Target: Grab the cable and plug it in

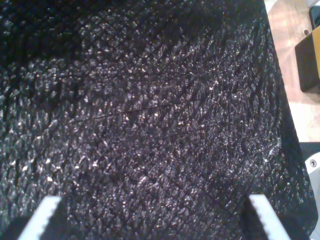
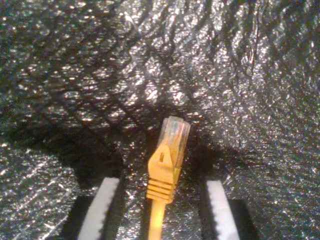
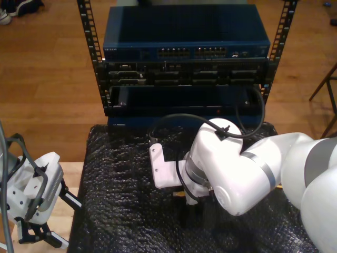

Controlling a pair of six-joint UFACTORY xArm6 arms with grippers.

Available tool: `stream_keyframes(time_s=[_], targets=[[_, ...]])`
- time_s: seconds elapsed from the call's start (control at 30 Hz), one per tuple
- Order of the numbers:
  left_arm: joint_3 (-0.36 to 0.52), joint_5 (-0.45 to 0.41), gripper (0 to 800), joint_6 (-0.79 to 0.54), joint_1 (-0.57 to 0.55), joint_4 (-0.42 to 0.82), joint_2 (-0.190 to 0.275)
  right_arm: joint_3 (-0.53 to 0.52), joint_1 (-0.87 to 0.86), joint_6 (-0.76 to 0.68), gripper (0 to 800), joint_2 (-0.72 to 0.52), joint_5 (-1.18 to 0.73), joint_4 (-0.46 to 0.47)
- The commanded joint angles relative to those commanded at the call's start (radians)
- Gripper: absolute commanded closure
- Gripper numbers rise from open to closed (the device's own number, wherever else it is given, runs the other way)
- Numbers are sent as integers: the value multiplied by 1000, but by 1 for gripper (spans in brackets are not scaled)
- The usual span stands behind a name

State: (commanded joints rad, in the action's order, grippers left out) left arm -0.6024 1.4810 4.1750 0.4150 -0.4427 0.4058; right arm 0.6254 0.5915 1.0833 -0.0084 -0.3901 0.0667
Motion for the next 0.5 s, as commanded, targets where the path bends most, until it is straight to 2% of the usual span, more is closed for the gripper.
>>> stream_keyframes(time_s=[0.07,0.27,0.33,0.5], targets=[[0,0,0,0,0,0,0,-2,0,0,472,0,0,0],[0,0,0,0,0,0,-3,-2,0,0,494,0,0,0],[0,0,0,0,0,0,-3,-2,0,-2,535,-2,0,0],[0,0,0,0,0,0,-5,-2,0,-2,539,-2,0,0]])
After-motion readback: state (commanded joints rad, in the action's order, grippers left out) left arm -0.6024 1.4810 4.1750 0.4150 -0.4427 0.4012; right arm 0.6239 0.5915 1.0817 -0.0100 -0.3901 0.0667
